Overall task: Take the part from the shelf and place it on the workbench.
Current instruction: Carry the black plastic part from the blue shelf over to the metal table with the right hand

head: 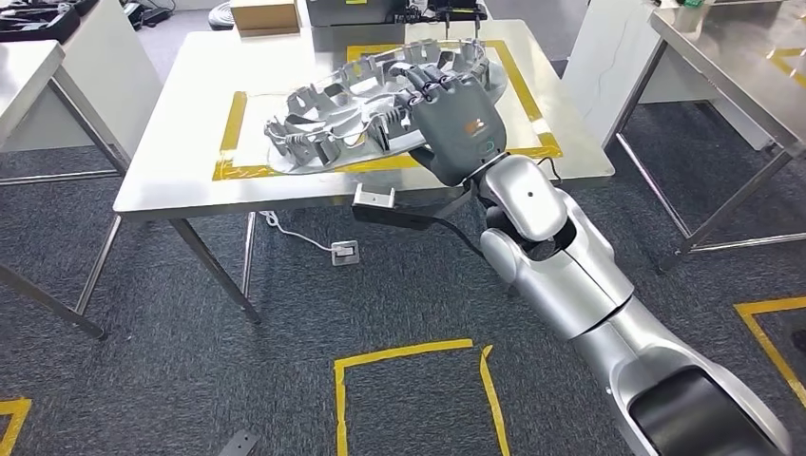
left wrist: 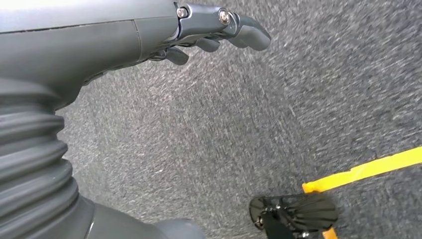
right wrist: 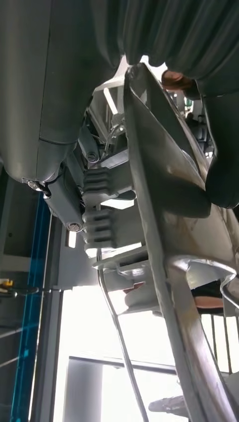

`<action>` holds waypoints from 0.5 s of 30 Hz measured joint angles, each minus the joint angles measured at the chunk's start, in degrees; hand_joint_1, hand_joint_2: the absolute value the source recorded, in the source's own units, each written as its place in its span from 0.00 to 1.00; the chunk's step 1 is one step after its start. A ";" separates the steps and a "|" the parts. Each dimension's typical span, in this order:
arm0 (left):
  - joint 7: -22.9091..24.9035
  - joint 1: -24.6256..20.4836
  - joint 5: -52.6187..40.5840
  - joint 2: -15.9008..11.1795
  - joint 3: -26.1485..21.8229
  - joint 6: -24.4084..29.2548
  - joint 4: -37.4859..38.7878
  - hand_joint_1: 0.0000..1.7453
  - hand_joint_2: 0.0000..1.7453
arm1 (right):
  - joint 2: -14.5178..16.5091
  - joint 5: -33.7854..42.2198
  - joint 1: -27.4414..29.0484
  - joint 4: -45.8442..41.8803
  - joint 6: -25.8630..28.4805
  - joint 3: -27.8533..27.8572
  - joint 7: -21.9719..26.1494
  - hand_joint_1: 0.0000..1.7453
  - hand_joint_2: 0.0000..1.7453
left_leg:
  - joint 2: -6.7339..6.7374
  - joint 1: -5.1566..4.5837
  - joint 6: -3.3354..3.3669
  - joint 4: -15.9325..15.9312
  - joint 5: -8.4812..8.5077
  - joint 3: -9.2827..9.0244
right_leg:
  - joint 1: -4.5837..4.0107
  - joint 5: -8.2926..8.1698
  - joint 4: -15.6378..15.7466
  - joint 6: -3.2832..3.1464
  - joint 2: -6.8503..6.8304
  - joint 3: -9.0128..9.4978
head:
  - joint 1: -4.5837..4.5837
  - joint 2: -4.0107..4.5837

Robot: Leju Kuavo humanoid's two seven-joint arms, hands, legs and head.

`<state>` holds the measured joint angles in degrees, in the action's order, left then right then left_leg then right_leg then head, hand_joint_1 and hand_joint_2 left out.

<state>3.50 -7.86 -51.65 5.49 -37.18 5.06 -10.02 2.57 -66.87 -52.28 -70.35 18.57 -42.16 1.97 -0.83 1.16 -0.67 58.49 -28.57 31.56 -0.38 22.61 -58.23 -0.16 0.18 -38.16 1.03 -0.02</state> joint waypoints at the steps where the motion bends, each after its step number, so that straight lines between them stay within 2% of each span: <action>1: 0.00 -0.02 0.00 -0.01 0.00 -0.02 -0.01 0.00 1.00 | -0.04 0.01 -0.07 -0.03 -0.03 0.05 -0.02 1.00 1.00 | -0.01 -0.08 -0.40 -0.02 0.00 -0.28 | -0.09 0.55 0.34 -0.28 0.02 0.35 | -0.04 0.00; 3: -0.03 -0.04 -0.01 -0.01 0.00 -0.08 -0.02 0.00 1.00 | -0.05 0.00 -0.09 -0.10 -0.12 0.13 0.01 1.00 1.00 | 0.09 -0.11 -1.02 0.48 -0.13 -0.63 | 0.11 0.55 0.80 -0.92 0.08 1.37 | -0.06 0.00; 4: -0.06 -0.10 -0.01 0.01 0.00 -0.10 -0.02 0.00 1.00 | -0.05 0.00 -0.11 -0.11 -0.19 0.17 -0.01 1.00 1.00 | 0.20 -0.11 -1.22 1.77 -0.46 -0.14 | 0.23 0.75 0.97 -1.31 0.07 1.98 | 0.05 0.00; 6: -0.14 -0.25 -0.05 0.04 0.00 -0.14 -0.02 0.00 1.00 | -0.01 -0.01 -0.18 -0.14 -0.29 0.21 0.04 1.00 1.00 | 0.42 -0.06 -1.46 7.41 -2.48 2.93 | 0.23 1.31 1.14 -1.95 0.07 2.91 | 0.30 0.00; 8: -0.14 -0.25 -0.14 0.01 0.00 -0.22 -0.01 0.00 1.00 | -0.02 -0.04 -0.13 -0.13 -0.32 0.21 0.10 1.00 1.00 | 0.48 -0.06 -1.68 14.29 -5.14 7.46 | 0.04 2.05 1.06 -2.26 0.17 3.49 | 0.44 0.00; 9: -0.11 -0.19 -0.21 -0.03 0.00 -0.27 -0.01 0.00 1.00 | -0.05 -0.07 -0.03 -0.13 -0.34 0.21 0.10 1.00 1.00 | 0.48 -0.08 -1.73 15.85 -5.35 8.98 | -0.04 2.49 0.98 -2.28 0.25 3.93 | 0.47 0.00; 10: -0.10 -0.13 -0.27 -0.04 0.00 -0.33 -0.01 0.00 1.00 | -0.08 -0.10 0.09 -0.11 -0.39 0.21 0.08 1.00 1.00 | 0.49 -0.08 -1.73 15.40 -4.24 9.53 | -0.09 2.99 0.87 -2.23 0.32 4.48 | 0.48 0.00; 11: -0.08 -0.11 -0.33 -0.05 0.00 -0.37 -0.01 0.00 1.00 | -0.10 -0.12 0.20 -0.10 -0.44 0.21 0.06 1.00 1.00 | 0.51 -0.08 -1.69 12.89 -1.91 9.09 | -0.11 3.55 0.75 -2.14 0.37 5.14 | 0.49 0.00; 12: -0.07 -0.11 -0.39 -0.06 0.00 -0.38 -0.01 0.00 1.00 | -0.12 -0.13 0.28 -0.10 -0.50 0.21 0.06 1.00 1.00 | 0.53 -0.08 -1.57 8.96 1.14 7.95 | -0.11 4.14 0.64 -2.01 0.38 5.82 | 0.50 0.00; 13: -0.06 -0.12 -0.43 -0.05 0.00 -0.39 0.00 0.00 1.00 | -0.14 -0.13 0.28 -0.09 -0.51 0.22 0.05 1.00 1.00 | 0.58 -0.16 -1.41 5.42 3.16 6.87 | -0.14 4.66 0.51 -1.82 0.38 6.36 | 0.46 0.00; 14: -0.04 -0.18 -0.47 -0.06 0.00 -0.41 0.01 0.00 1.00 | -0.17 -0.14 0.20 -0.08 -0.49 0.23 0.05 1.00 1.00 | 0.62 -0.29 -1.11 2.54 4.31 5.90 | -0.18 5.10 0.40 -1.55 0.41 6.64 | 0.49 0.00; 15: -0.01 -0.21 -0.51 -0.06 0.00 -0.44 0.01 0.00 1.00 | -0.20 -0.15 0.12 -0.07 -0.46 0.26 0.05 1.00 1.00 | 0.64 -0.42 -0.75 0.88 4.73 5.41 | -0.24 5.45 0.31 -1.23 0.45 6.79 | 0.49 0.00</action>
<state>3.49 -8.07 -52.16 5.44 -37.18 4.62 -10.02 2.37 -67.02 -52.15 -70.42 18.11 -41.89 2.02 -0.18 0.73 -1.42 59.37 -23.84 36.97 -0.62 28.06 -57.92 -1.39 0.63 -31.37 1.52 -0.02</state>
